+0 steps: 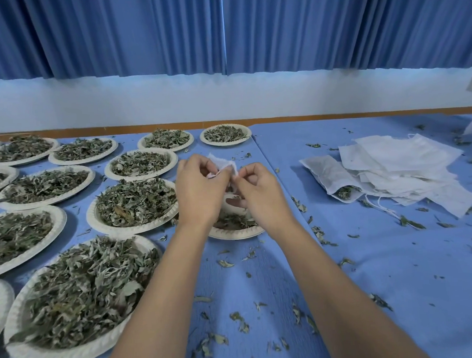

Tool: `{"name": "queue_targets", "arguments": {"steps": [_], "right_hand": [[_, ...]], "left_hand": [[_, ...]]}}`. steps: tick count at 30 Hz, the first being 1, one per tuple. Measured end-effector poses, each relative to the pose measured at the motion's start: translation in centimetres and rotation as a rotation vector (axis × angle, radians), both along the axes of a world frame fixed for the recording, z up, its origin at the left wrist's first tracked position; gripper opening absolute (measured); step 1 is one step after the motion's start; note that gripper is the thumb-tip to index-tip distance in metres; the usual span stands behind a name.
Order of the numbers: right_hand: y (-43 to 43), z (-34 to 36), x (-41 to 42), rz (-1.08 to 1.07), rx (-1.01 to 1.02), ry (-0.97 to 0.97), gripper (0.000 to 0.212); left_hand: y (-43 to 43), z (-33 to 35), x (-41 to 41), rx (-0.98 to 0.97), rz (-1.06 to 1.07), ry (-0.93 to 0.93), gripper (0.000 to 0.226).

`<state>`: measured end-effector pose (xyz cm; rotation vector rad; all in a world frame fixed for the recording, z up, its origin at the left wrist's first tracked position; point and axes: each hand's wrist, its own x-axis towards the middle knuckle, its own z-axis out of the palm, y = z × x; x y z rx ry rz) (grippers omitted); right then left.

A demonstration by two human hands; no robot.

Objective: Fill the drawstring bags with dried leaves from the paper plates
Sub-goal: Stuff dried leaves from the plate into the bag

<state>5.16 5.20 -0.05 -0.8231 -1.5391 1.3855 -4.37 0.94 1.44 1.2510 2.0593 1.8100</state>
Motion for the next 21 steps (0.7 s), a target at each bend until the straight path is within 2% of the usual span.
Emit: {"name": "queue_targets", "arguments": {"steps": [3, 7, 12, 16, 18, 21], "right_hand": [[0.2, -0.1, -0.2, -0.039, -0.001, 0.02, 0.018], [0.2, -0.2, -0.2, -0.033, 0.035, -0.009, 0.02], [0.0, -0.5, -0.4, 0.035, 0.031, -0.038, 0.019], [0.1, -0.5, -0.2, 0.057, 0.039, -0.036, 0.018], [0.1, -0.5, 0.0, 0.048, 0.042, -0.056, 0.016], [0.2, 0.4, 0.7, 0.03, 0.061, -0.146, 0.014]], "left_hand": [[-0.6, 0.0, -0.5, 0.03, -0.168, -0.247, 0.021], [-0.9, -0.2, -0.8, -0.024, -0.036, -0.073, 0.029], [-0.4, -0.5, -1.2, -0.137, 0.142, 0.013, 0.027], [-0.4, -0.5, -1.3, -0.199, 0.141, 0.041, 0.027], [-0.6, -0.6, -1.2, -0.139, 0.024, -0.064, 0.029], [-1.0, -0.9, -0.8, 0.025, -0.105, -0.337, 0.031]]}}
